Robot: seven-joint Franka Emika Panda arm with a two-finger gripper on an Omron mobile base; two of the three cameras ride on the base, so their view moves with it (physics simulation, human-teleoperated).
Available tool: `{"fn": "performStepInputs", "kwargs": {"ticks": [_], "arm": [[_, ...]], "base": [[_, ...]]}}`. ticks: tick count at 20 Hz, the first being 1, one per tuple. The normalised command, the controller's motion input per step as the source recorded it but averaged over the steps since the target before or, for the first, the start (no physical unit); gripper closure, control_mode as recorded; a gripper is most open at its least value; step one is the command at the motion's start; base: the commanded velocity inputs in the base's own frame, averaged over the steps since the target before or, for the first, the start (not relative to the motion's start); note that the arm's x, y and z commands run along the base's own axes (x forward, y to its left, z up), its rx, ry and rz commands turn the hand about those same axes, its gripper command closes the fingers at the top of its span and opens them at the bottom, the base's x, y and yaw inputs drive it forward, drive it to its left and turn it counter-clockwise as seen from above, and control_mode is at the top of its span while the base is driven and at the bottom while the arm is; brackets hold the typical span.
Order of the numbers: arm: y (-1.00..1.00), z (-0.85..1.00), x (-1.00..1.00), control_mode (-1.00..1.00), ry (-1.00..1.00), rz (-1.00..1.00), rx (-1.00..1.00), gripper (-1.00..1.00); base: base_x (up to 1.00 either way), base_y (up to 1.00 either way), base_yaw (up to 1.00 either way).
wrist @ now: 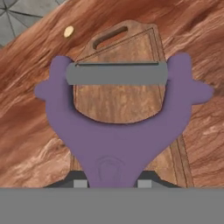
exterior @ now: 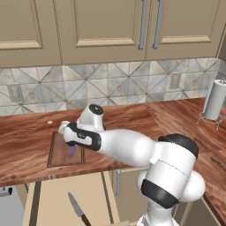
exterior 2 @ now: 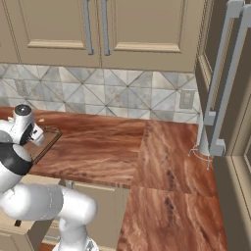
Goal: Open the drawer on the left and place the cutting tools on the cutting board.
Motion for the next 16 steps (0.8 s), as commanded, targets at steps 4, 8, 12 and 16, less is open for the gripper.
{"fn": "performStepInputs", "kwargs": {"ticks": [4,8,12,16], "arm": [[0.0,-0.06,0.1,-1.0,0.0,0.0,0.0,1.0],[0.0,-0.12,0.21,-1.0,0.0,0.0,-0.04,1.0],[0.04,-0.15,0.29,-1.0,0.0,0.0,-0.07,1.0],[0.15,-0.18,0.41,-1.0,0.01,0.0,-0.05,1.0]], "base": [[0.0,0.0,0.0],[0.0,0.0,0.0],[0.0,0.0,0.0],[0.0,0.0,0.0]]}}
